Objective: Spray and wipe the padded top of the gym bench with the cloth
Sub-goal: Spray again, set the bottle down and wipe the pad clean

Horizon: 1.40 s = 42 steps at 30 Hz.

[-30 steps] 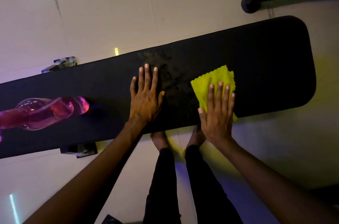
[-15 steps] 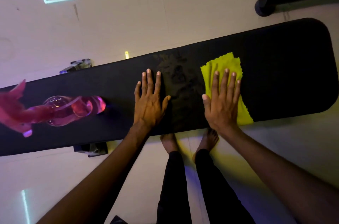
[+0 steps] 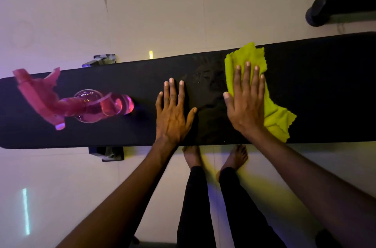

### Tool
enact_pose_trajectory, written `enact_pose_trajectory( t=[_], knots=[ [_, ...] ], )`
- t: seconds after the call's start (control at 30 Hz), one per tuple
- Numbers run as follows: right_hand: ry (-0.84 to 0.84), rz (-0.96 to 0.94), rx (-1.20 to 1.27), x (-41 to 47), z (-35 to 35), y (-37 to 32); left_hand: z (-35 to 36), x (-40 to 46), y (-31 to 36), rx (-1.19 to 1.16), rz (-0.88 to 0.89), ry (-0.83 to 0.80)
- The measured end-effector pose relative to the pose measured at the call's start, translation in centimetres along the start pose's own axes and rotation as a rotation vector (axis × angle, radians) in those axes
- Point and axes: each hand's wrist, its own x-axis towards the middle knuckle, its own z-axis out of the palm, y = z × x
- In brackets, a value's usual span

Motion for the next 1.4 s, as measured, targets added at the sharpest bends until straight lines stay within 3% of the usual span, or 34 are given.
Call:
enact_pose_trajectory(
  t=[0.1,0.23,0.33,0.47,0.53,0.63,0.77,0.87,1.03,1.1,1.2,1.33,1.4],
  knots=[
    [-0.072,-0.287,-0.035,-1.0,0.6,-0.9,0.2,-1.0,-1.0,0.018,-0.011,0.005],
    [-0.071,-0.61,-0.086,5.0,-0.2,1.7,0.6,-1.7,-1.6,0.028,0.015,0.01],
    [-0.053,-0.484,-0.06,7.4,-1.0,1.6,0.9,-1.8,-1.7,0.028,0.009,0.018],
    [0.005,-0.132,0.003,2.7,-0.4,0.2,1.2,-2.0,-1.8,0.048,-0.007,0.049],
    [-0.02,-0.064,-0.023,0.3,-0.2,-1.4,1.5,-2.1,-1.8,0.058,-0.003,0.086],
    [-0.078,-0.24,-0.057,-0.4,0.3,-2.7,2.3,-2.3,-1.7,0.042,-0.012,0.153],
    [-0.067,-0.578,-0.096,5.7,-0.2,-2.3,3.0,-2.0,-2.0,0.028,-0.002,0.217],
    [-0.056,-0.543,-0.07,8.5,-0.6,-2.6,3.3,-2.0,-2.6,0.049,0.008,0.228],
    [0.01,-0.157,0.024,3.3,0.0,-2.2,3.8,-2.2,-2.9,0.061,0.003,0.245],
    [-0.029,-0.119,-0.008,0.6,0.5,-3.5,3.7,-2.2,-2.8,0.044,-0.004,0.252],
    [-0.085,-0.271,-0.056,-0.7,1.0,-4.7,3.5,-2.2,-2.7,0.026,-0.004,0.25],
    [-0.09,-0.603,-0.057,5.3,0.5,-4.8,3.4,-2.9,-3.0,0.007,-0.071,0.241],
    [-0.08,-0.658,-0.059,8.2,0.4,-5.8,3.6,-3.6,-3.2,0.013,-0.116,0.236]
  ],
)
